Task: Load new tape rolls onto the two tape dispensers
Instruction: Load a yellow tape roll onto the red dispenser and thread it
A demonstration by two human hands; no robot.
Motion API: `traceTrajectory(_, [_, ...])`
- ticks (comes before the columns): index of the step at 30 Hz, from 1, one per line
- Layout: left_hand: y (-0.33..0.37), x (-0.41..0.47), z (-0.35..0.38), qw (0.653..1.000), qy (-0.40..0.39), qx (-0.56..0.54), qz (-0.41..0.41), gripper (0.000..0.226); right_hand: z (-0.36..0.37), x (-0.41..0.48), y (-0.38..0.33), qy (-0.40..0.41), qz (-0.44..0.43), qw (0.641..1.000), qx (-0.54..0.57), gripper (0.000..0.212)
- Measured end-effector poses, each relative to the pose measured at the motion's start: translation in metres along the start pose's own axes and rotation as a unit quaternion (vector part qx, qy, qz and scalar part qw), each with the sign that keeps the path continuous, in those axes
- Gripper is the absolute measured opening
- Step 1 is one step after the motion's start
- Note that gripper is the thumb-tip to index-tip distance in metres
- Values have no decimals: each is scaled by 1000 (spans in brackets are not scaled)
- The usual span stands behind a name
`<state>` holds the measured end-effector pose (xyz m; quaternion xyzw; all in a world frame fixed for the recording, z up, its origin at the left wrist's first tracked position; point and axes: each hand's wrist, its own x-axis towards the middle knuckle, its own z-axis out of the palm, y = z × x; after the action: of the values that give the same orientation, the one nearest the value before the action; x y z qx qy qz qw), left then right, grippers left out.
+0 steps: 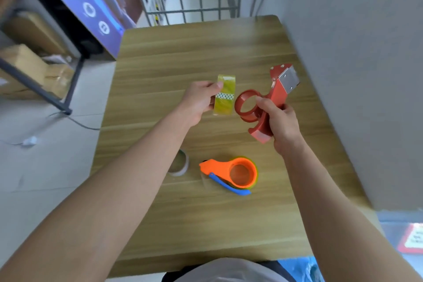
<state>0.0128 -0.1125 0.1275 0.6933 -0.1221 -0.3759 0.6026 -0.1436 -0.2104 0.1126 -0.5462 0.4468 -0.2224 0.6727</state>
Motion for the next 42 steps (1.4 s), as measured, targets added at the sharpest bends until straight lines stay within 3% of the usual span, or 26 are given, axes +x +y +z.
traceTrajectory(5, [14, -29, -51, 999, 32, -41, 8, 17, 50, -12, -16, -48, -28, 998, -13, 15])
traceTrajectory(13, [20, -66, -110, 998, 46, 9, 47, 27, 112, -37, -26, -99, -57, 993, -21, 15])
traceTrajectory(21, [21, -75, -140, 998, 15, -38, 41, 27, 130, -49, -35, -102, -77, 991, -38, 18])
traceTrajectory(27, [17, -73, -136, 981, 54, 170, 74, 46, 129, -57, -39, -94, -92, 991, -38, 14])
traceTrajectory(33, [11, -75, -134, 915, 77, 363, 156, 58, 125, -59, -37, -73, -101, 991, -54, 19])
traceTrajectory(38, [9, -82, -135, 862, 59, 470, 183, 47, 123, -61, -34, -73, -110, 989, -65, 21])
traceTrajectory(42, [4, -88, -136, 862, 57, 452, 223, 53, 123, -62, -30, -84, -97, 988, -83, 30])
